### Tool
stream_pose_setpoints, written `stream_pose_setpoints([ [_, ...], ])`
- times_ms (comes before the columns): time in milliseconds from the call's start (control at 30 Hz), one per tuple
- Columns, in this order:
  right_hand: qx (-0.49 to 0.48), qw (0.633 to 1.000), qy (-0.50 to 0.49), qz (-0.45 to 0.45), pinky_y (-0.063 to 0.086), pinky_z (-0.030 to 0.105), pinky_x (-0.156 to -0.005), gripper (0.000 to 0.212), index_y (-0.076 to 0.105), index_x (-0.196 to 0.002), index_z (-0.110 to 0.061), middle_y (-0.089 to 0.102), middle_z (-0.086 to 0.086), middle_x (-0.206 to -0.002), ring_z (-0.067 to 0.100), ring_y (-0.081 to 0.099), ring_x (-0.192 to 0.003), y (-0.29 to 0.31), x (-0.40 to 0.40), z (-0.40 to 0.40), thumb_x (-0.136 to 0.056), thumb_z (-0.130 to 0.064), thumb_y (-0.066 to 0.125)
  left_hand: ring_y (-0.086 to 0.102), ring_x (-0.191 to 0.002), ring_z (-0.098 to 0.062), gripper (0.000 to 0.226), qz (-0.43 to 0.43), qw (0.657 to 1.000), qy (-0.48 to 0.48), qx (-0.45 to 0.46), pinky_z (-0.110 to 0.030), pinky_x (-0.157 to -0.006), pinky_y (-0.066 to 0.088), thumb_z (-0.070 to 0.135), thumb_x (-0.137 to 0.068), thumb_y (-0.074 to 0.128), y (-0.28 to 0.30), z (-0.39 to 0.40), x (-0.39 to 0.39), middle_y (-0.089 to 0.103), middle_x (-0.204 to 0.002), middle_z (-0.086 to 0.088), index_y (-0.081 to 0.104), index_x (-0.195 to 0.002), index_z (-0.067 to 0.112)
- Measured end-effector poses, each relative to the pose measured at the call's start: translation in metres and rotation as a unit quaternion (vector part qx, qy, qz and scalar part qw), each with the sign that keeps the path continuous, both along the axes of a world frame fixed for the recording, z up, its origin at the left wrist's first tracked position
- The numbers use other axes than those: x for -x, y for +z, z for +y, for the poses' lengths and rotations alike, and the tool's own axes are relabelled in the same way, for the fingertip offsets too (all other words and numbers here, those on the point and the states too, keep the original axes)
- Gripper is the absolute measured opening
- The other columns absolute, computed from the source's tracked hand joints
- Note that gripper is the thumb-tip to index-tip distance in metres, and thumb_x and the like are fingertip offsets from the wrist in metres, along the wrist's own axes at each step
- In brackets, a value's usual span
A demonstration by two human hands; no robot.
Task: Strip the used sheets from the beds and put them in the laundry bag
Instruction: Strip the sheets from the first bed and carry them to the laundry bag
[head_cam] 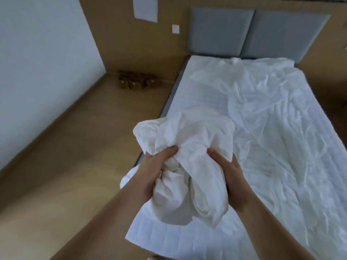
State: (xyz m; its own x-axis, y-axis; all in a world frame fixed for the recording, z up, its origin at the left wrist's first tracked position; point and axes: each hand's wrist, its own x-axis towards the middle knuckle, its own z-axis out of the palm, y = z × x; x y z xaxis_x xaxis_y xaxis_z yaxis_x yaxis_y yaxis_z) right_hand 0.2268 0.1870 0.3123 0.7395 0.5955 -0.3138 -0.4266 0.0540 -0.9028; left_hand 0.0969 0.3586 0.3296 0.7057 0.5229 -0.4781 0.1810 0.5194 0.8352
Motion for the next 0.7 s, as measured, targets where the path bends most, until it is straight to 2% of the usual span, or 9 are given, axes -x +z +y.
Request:
stream_pose_setpoints([
  [167,-0.052,0.994,0.092,-0.041,0.063,0.047,-0.088,0.05,0.06,-0.137,-0.027,0.074,0.004,-0.124,0.027,0.074,-0.108,0.055,-0.007,0.006,-0.091,-0.032,0.078,0.075,-0.105,-0.032,0.06,-0.046,0.995,0.084,-0.032,-0.05,-0.099,0.056,0.034,-0.082,0.085,0.059,-0.022,0.024,0.076,-0.117,-0.008,0.06,-0.134,0.021],
  [300,-0.062,0.982,0.168,-0.064,0.063,0.046,-0.087,0.049,0.061,-0.133,-0.034,0.075,-0.002,-0.122,0.024,0.075,-0.105,0.075,0.015,0.032,-0.088,-0.038,0.079,0.074,-0.105,-0.033,0.065,-0.053,0.981,0.178,-0.063,-0.05,-0.098,0.056,0.036,-0.078,0.088,0.086,-0.032,0.071,0.076,-0.118,-0.008,0.059,-0.135,0.025],
  [367,-0.058,0.974,0.206,-0.071,0.064,0.034,-0.073,0.055,0.057,-0.134,-0.04,0.073,-0.007,-0.123,0.02,0.075,-0.102,0.082,0.038,0.048,-0.084,-0.047,0.08,0.075,-0.102,-0.033,0.061,-0.059,0.968,0.232,-0.08,-0.05,-0.096,0.057,0.034,-0.079,0.088,0.097,-0.036,0.101,0.077,-0.115,-0.008,0.059,-0.133,0.026],
  [433,-0.05,0.966,0.24,-0.076,0.056,0.018,-0.051,0.054,0.051,-0.132,-0.044,0.068,-0.014,-0.117,0.014,0.07,-0.097,0.089,0.066,0.065,-0.085,-0.049,0.076,0.076,-0.099,-0.032,0.058,-0.062,0.949,0.291,-0.102,-0.051,-0.094,0.058,0.032,-0.078,0.087,0.105,-0.04,0.136,0.078,-0.111,-0.006,0.06,-0.129,0.028],
  [500,-0.046,0.956,0.28,-0.072,0.051,0.014,-0.043,0.045,0.05,-0.126,-0.044,0.065,-0.014,-0.112,0.014,0.066,-0.093,0.094,0.099,0.081,-0.088,-0.047,0.073,0.076,-0.1,-0.032,0.054,-0.078,0.929,0.335,-0.136,-0.052,-0.094,0.058,0.029,-0.081,0.086,0.109,-0.043,0.173,0.078,-0.112,-0.005,0.06,-0.128,0.032],
  [567,-0.056,0.943,0.319,-0.074,0.057,0.021,-0.051,0.046,0.053,-0.128,-0.043,0.07,-0.009,-0.116,0.019,0.07,-0.097,0.096,0.135,0.1,-0.087,-0.048,0.075,0.076,-0.1,-0.03,0.052,-0.089,0.903,0.383,-0.171,-0.053,-0.092,0.059,0.029,-0.08,0.087,0.11,-0.046,0.211,0.077,-0.112,-0.001,0.061,-0.123,0.042],
  [633,-0.076,0.93,0.352,-0.08,0.063,0.036,-0.074,0.056,0.057,-0.132,-0.045,0.073,-0.008,-0.122,0.022,0.073,-0.105,0.099,0.177,0.118,-0.081,-0.053,0.079,0.076,-0.099,-0.028,0.052,-0.094,0.876,0.43,-0.196,-0.052,-0.089,0.06,0.031,-0.075,0.091,0.11,-0.045,0.253,0.077,-0.111,0.002,0.062,-0.114,0.05],
  [700,-0.085,0.916,0.382,-0.087,0.061,0.047,-0.089,0.064,0.059,-0.132,-0.046,0.074,-0.008,-0.123,0.023,0.074,-0.108,0.106,0.223,0.134,-0.074,-0.058,0.083,0.076,-0.1,-0.029,0.056,-0.11,0.86,0.453,-0.207,-0.053,-0.091,0.059,0.033,-0.07,0.091,0.11,-0.042,0.297,0.077,-0.113,0.0,0.062,-0.115,0.049],
])
